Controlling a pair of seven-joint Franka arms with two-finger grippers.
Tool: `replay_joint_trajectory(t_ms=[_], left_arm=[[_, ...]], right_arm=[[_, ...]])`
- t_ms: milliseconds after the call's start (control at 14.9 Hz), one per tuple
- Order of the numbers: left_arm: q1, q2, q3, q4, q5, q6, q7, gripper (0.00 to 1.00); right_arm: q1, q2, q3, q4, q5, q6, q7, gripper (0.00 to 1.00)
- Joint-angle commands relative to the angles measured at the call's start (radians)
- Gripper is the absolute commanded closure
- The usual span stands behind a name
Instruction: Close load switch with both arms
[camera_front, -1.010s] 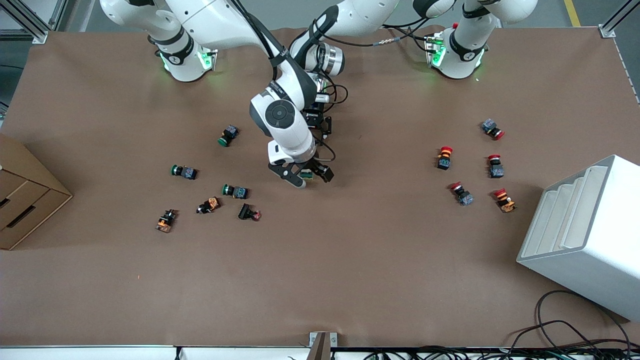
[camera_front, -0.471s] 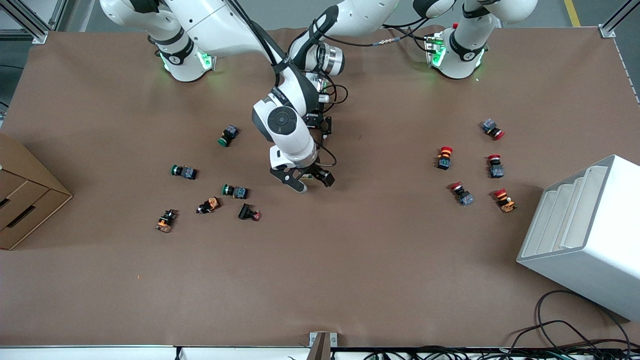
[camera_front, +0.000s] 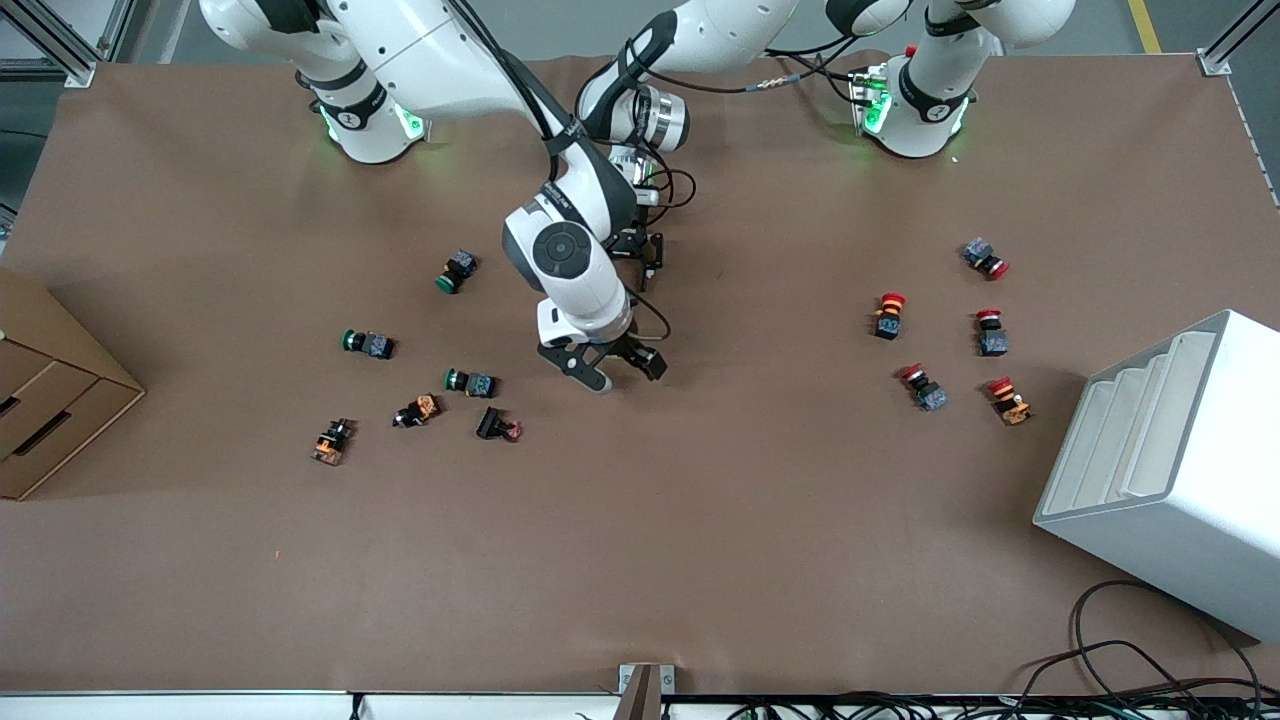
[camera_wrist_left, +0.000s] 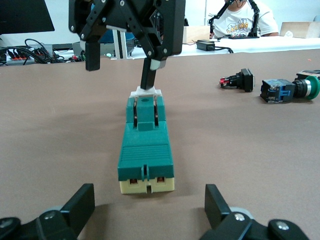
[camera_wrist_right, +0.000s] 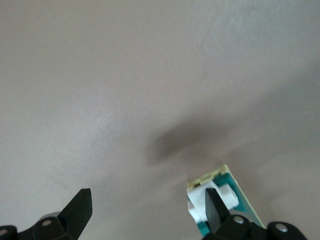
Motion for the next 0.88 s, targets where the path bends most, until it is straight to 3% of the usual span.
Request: replay_joint_trajectory(t_ms=[0,337,673,808], left_arm=[[0.005,0.032,0.005,0.043,-0.054,0.021,0.023,0.03],[0.008,0.008,-0.002,0.052,-0.098,0.022,0.058,0.05],[0.009,-0.061,-0.005,0.100,-0.269,0.028,0.168,0.06],[0.026,-0.064,-0.006,0.161,-0.322,0.034,0.191,0.05]], right_arm=[[-0.055,0.009,0.009,0.036,-0.014,-0.025,-0.056,0.00],[-0.137,-0.026,0.008,0.137,-0.014,-0.296,-0.187,0.00],[-0.282,-0.132,0.006,0.137,-0.014,-0.518,-0.481,0.00],[-0.348,-0.167,0.003,0.138,-0.015,-0.611,-0.627,0.00]])
